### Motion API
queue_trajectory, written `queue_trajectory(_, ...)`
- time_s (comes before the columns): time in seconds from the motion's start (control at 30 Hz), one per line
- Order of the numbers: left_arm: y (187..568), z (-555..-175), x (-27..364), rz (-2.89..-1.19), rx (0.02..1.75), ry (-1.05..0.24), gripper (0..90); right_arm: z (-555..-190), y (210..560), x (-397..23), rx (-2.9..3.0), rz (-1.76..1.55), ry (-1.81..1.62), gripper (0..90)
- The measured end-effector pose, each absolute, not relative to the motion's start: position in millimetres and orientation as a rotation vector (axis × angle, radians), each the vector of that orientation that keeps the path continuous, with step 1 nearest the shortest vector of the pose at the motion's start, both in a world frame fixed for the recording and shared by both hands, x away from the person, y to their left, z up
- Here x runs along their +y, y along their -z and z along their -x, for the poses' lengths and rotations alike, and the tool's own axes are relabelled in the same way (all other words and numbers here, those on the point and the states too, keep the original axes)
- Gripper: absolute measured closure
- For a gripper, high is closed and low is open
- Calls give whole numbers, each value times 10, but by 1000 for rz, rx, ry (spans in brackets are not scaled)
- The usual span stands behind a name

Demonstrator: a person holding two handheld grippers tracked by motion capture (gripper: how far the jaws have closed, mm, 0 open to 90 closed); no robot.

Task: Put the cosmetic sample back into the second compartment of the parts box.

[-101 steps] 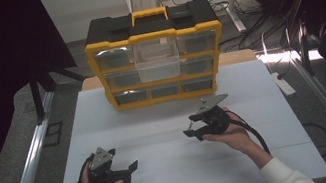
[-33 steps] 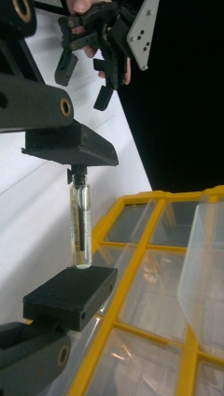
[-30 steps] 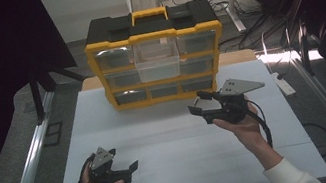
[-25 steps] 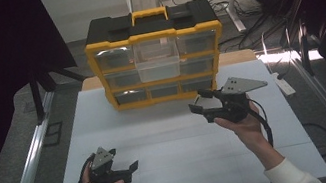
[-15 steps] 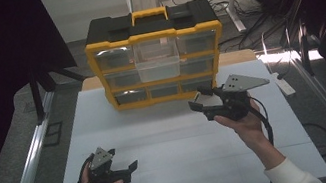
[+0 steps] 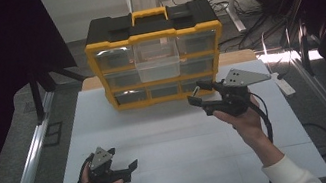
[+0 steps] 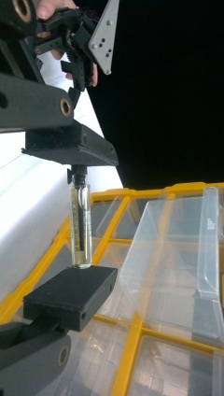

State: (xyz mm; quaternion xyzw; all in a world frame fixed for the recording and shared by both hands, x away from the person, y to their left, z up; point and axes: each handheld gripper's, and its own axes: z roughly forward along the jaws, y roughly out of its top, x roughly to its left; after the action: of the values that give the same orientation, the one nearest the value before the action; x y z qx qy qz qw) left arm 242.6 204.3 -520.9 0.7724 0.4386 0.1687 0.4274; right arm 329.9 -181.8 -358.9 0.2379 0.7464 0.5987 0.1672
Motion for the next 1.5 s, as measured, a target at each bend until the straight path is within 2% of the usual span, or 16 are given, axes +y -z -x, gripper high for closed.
queue_trajectory(0.87,5213,-2424,2049,-1931,1097,-418,49,-3447,3219,-1821,2044,-668,-1723,405)
queue_trajectory(1.5,5213,-2423,2047,-1932,1098,-420,50,-3563,3074,-1736,2032,-675,-1702,405)
